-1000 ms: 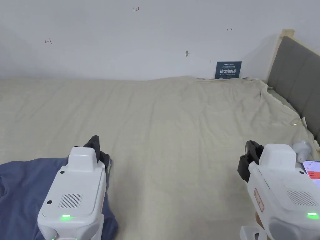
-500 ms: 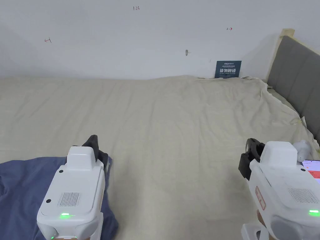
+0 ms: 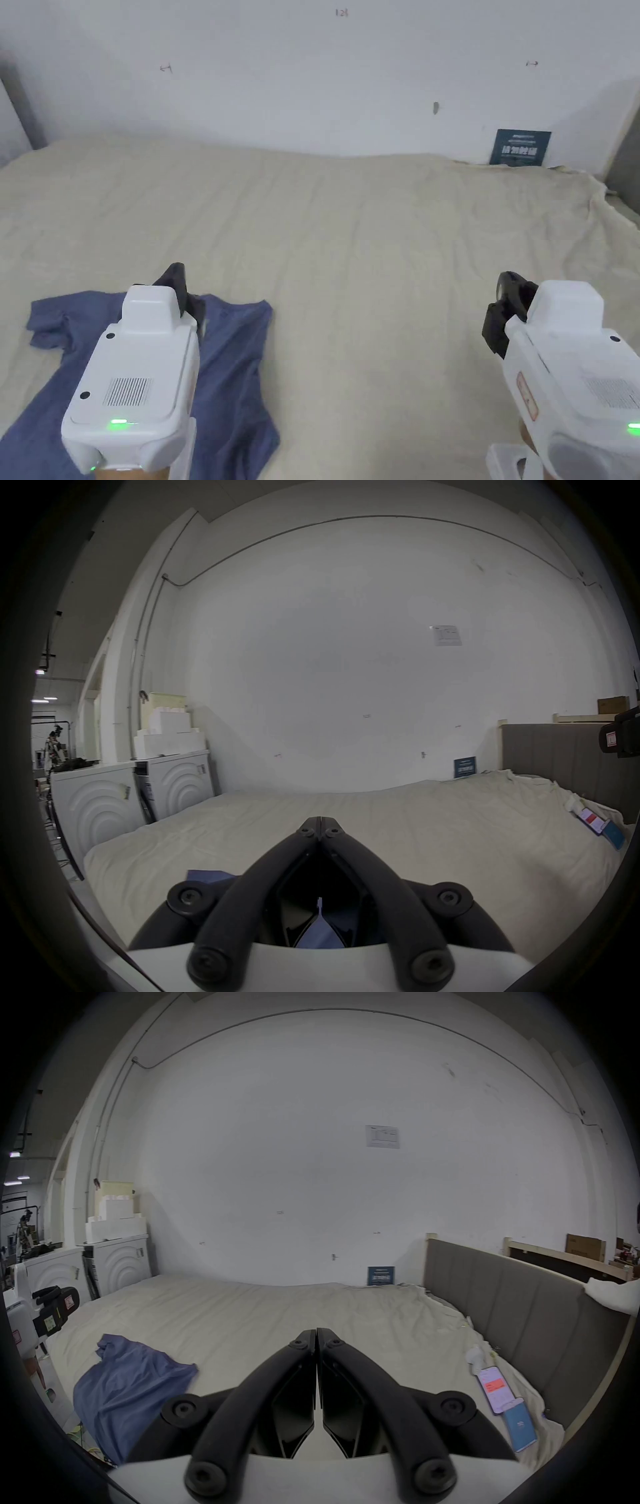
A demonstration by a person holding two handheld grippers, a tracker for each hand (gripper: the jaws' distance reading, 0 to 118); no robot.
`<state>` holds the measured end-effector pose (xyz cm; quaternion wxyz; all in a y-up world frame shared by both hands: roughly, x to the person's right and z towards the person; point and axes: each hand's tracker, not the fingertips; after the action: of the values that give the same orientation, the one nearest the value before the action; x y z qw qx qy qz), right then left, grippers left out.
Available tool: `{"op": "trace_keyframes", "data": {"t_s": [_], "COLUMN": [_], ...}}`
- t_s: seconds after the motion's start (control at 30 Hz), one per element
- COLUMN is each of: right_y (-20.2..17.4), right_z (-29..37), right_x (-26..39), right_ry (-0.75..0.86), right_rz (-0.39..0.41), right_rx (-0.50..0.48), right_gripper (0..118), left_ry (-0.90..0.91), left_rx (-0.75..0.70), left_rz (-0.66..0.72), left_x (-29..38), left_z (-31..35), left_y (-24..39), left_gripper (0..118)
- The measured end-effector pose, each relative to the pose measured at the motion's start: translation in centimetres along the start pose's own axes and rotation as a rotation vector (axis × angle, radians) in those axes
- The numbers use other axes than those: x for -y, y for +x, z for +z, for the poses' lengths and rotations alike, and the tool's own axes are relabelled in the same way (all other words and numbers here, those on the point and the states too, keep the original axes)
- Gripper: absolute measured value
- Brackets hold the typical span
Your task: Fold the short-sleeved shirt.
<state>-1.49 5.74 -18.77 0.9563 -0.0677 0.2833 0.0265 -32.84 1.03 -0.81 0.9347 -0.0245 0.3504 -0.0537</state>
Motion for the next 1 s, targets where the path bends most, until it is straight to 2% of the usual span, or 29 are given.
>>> {"op": "trace_keyframes", "data": {"t_s": [0.33,0.6,0.8,1.0], "right_y": [-10.4,-16.5,-18.6,-18.0], "right_z": [-3.2,-4.3,-4.0,-3.9], "right_x": [-0.8,-0.7,-0.5,-0.6], "right_ry": [0.017,0.021,0.023,0.023], "right_rz": [0.001,0.006,0.029,0.023], "right_rx": [-0.274,-0.429,-0.489,-0.487], "right_gripper": [0,0,0,0], "left_ry": [-0.038,-0.069,-0.078,-0.089], "left_rx": [-0.266,-0.434,-0.491,-0.469], "left_rz": [-0.036,-0.029,-0.014,-0.003], "left_x": [0.9,1.8,2.0,1.9], "left_z": [3.9,8.5,10.3,9.5], "left_y": [-10.0,-15.8,-17.6,-17.5], "left_gripper": [0,0,0,0]}}
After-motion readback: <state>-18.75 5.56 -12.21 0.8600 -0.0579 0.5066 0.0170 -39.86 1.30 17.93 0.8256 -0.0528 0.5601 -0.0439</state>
